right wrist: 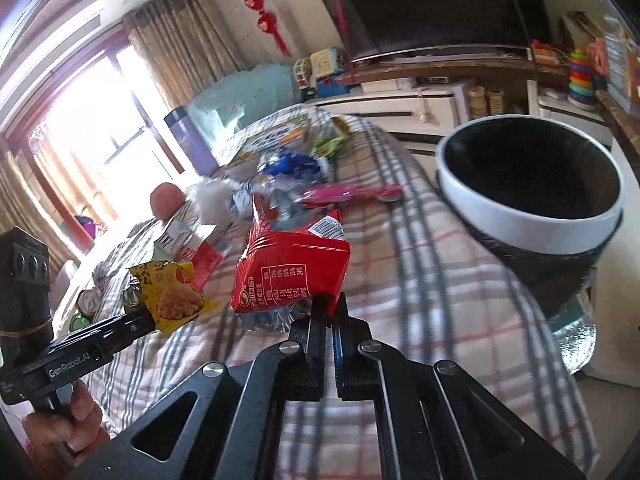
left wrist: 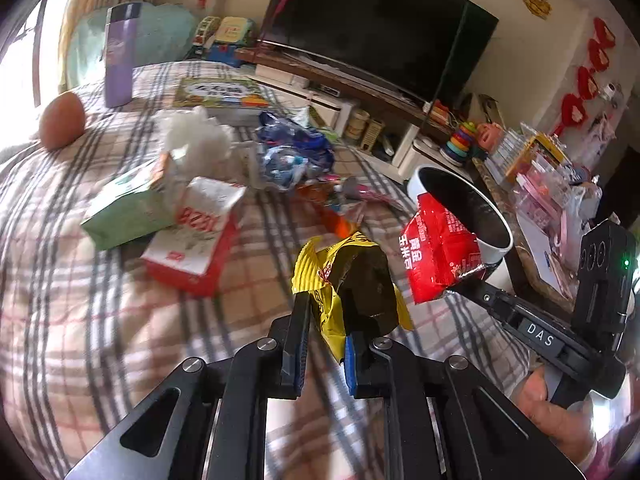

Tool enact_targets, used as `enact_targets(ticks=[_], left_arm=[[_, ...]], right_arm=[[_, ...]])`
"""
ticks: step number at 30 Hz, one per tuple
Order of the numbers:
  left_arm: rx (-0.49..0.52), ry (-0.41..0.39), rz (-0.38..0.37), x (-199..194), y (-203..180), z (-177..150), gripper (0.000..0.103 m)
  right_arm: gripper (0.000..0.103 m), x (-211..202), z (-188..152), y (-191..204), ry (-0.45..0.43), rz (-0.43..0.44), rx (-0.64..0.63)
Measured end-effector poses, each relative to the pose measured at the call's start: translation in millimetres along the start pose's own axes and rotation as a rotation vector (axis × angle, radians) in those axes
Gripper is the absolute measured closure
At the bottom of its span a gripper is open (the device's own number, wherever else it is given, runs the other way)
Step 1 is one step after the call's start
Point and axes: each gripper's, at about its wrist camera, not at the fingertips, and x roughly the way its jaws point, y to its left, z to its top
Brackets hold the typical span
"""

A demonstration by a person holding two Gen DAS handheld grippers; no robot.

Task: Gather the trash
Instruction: 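Carry both bags over the bin and open both tools to drop them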

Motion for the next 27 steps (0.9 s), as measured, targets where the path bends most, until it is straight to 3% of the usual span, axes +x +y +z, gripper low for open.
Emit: enact_targets(ticks=[27], left_arm=[[0.164, 0.04, -0.093, 95.0, -91.0, 60.3, 0.09]], right_arm=[[0.1, -46.0, 38.6, -100.8, -0.114, -0.165, 0.139]])
